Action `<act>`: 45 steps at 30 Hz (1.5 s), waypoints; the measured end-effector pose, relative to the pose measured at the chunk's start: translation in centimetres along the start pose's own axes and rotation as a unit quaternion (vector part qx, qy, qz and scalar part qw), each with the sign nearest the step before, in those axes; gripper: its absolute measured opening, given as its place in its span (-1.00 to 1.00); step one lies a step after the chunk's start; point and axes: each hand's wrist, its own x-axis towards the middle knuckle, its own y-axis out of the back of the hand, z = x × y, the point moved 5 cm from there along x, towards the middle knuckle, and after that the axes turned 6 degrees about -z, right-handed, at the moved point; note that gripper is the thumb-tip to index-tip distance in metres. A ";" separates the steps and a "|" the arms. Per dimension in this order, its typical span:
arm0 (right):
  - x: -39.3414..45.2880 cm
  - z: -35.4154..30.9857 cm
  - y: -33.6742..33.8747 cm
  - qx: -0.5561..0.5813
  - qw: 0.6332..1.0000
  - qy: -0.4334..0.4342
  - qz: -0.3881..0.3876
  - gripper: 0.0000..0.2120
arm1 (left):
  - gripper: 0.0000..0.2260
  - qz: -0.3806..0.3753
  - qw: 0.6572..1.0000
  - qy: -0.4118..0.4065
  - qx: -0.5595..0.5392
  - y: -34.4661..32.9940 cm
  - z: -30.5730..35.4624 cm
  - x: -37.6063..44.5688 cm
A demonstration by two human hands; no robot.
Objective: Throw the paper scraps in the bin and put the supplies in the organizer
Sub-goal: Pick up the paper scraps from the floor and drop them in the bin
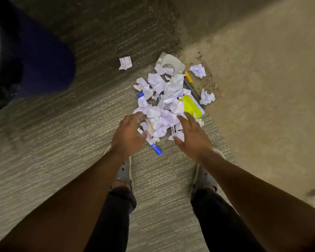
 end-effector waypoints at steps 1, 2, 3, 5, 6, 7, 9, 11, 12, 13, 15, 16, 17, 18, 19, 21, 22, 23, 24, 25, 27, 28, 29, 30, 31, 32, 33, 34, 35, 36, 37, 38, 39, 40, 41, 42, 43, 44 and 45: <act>0.8 -0.1 0.1 -0.027 1.000 -0.002 0.006 -0.29 | -0.36 -0.004 1.000 -0.022 0.015 -0.6 0.5 0.6; 1.6 -0.1 0.5 -0.045 0.999 -0.005 0.028 -0.27 | -0.32 -0.008 0.999 -0.032 0.033 -1.0 1.0 1.2; 2.6 -0.3 1.0 -0.065 0.997 -0.006 0.046 -0.26 | -0.27 -0.013 0.998 -0.038 0.054 -1.6 1.6 1.9; 4.6 -0.8 2.4 -0.093 0.991 0.004 0.094 -0.31 | -0.23 -0.015 0.994 -0.045 0.096 -2.9 2.8 3.1; 5.6 -1.1 3.1 -0.097 0.988 0.009 0.117 -0.35 | -0.23 -0.010 0.993 -0.047 0.105 -3.5 3.2 3.6; 6.6 -1.3 3.8 -0.100 0.986 0.011 0.131 -0.38 | -0.24 -0.009 0.993 -0.046 0.110 -4.0 3.5 4.1; 8.6 -1.6 4.8 -0.107 0.987 0.022 0.121 -0.40 | -0.28 -0.017 0.992 -0.040 0.116 -5.0 3.9 4.9; 10.1 -2.0 4.9 -0.141 0.987 0.032 0.072 -0.39 | -0.40 -0.017 0.991 -0.027 0.131 -5.6 4.0 5.4; 10.6 -2.1 4.7 -0.156 0.986 0.035 0.044 -0.41 | -0.48 -0.010 0.990 -0.025 0.135 -5.7 4.0 5.4; 10.8 -2.2 4.5 -0.164 0.985 0.037 0.021 -0.44 | -0.56 -0.001 0.991 -0.024 0.132 -5.7 3.9 5.3; 10.7 -2.2 4.0 -0.157 0.987 0.035 -0.008 -0.52 | -0.68 0.010 0.994 -0.026 0.106 -5.5 3.6 4.8; 10.6 -2.0 3.9 -0.146 0.989 0.029 -0.013 -0.56 | -0.72 0.016 0.996 -0.029 0.086 -5.2 3.4 4.6; 10.4 -1.8 3.9 -0.134 0.991 0.024 -0.007 -0.57 | -0.75 0.025 0.997 -0.032 0.067 -4.9 3.3 4.3; 10.1 -1.7 4.1 -0.116 0.993 0.018 0.003 -0.58 | -0.76 0.035 0.998 -0.032 0.045 -4.4 3.2 4.0; 9.8 -1.5 4.3 -0.096 0.995 0.014 0.017 -0.58 | -0.77 0.044 0.998 -0.031 0.023 -3.8 3.0 3.8; 9.0 -1.0 5.0 -0.048 0.998 0.001 0.049 -0.58 | -0.79 0.063 0.997 -0.028 -0.026 -2.7 2.6 3.2; 8.4 -0.8 5.4 -0.019 0.997 -0.009 0.067 -0.58 | -0.80 0.075 0.996 -0.023 -0.050 -2.1 2.4 2.9; 7.9 -0.5 5.9 0.009 0.996 -0.023 0.087 -0.58 | -0.81 0.085 0.993 -0.012 -0.076 -1.6 2.2 2.5; 7.2 -0.2 6.3 0.034 0.993 -0.044 0.103 -0.60 | -0.81 0.089 0.990 0.009 -0.107 -1.2 1.9 2.1; 6.6 0.1 6.7 0.051 0.990 -0.061 0.116 -0.63 | -0.81 0.088 0.986 0.037 -0.138 -0.9 1.6 1.6; 5.2 0.4 7.3 0.075 0.985 -0.081 0.129 -0.76 | -0.81 0.070 0.970 0.091 -0.216 -0.5 1.2 0.6; 4.6 0.4 7.6 0.092 0.983 -0.086 0.135 -0.84 | -0.80 0.060 0.956 0.113 -0.266 -0.2 1.2 0.0; 4.0 0.3 8.0 0.111 0.980 -0.088 0.140 -0.91 | -0.79 0.054 0.937 0.129 -0.319 0.2 1.4 -0.6; 3.4 0.1 8.5 0.128 0.976 -0.089 0.150 -0.85 | -0.78 0.053 0.918 0.136 -0.368 0.7 1.7 -1.3; 2.6 -0.2 9.0 0.134 0.974 -0.086 0.164 -0.74 | -0.78 0.055 0.900 0.136 -0.410 1.3 2.2 -2.0; 1.8 -0.7 9.6 0.134 0.972 -0.084 0.176 -0.65 | -0.78 0.058 0.883 0.132 -0.447 2.0 2.7 -2.7; 1.0 -1.5 10.2 0.135 0.970 -0.080 0.186 -0.57 | -0.79 0.059 0.865 0.128 -0.482 2.7 3.3 -3.4; 0.1 -2.4 10.9 0.142 0.968 -0.079 0.191 -0.53 | -0.79 0.061 0.847 0.125 -0.513 3.6 3.9 -4.1; -0.6 -3.3 11.4 0.152 0.966 -0.076 0.194 -0.53 | -0.79 0.066 0.832 0.123 -0.537 4.5 4.4 -4.7; -1.2 -4.4 11.9 0.158 0.966 -0.076 0.190 -0.59 | -0.79 0.073 0.821 0.121 -0.553 5.5 4.8 -5.4; -1.7 -5.6 12.3 0.159 0.967 -0.075 0.182 -0.68 | -0.78 0.081 0.812 0.120 -0.565 6.7 5.0 -6.0; -2.2 -6.9 12.7 0.160 0.969 -0.069 0.174 -0.81 | -0.78 0.088 0.806 0.119 -0.573 7.9 5.2 -6.6; -2.6 -8.5 13.3 0.167 0.969 -0.061 0.171 -0.87 | -0.78 0.095 0.801 0.117 -0.579 9.3 5.5 -7.1; -2.9 -10.2 13.9 0.181 0.967 -0.051 0.171 -0.85 | -0.78 0.104 0.799 0.112 -0.582 10.8 5.6 -7.7; -3.3 -12.1 14.4 0.197 0.965 -0.036 0.168 -0.81 | -0.77 0.117 0.798 0.106 -0.582 12.4 5.7 -8.3; -3.5 -14.0 15.0 0.213 0.963 -0.021 0.165 -0.78 | -0.77 0.133 0.799 0.096 -0.579 14.2 5.7 -8.8; -3.6 -16.1 15.6 0.227 0.960 -0.005 0.163 -0.74 | -0.78 0.150 0.802 0.085 -0.572 16.0 5.7 -9.4; -3.6 -18.3 16.2 0.239 0.958 0.011 0.161 -0.72 | -0.78 0.169 0.807 0.072 -0.561 18.0 5.6 -9.9; -3.6 -20.6 16.8 0.248 0.955 0.032 0.160 -0.71 | -0.79 0.192 0.813 0.059 -0.547 20.1 5.4 -10.4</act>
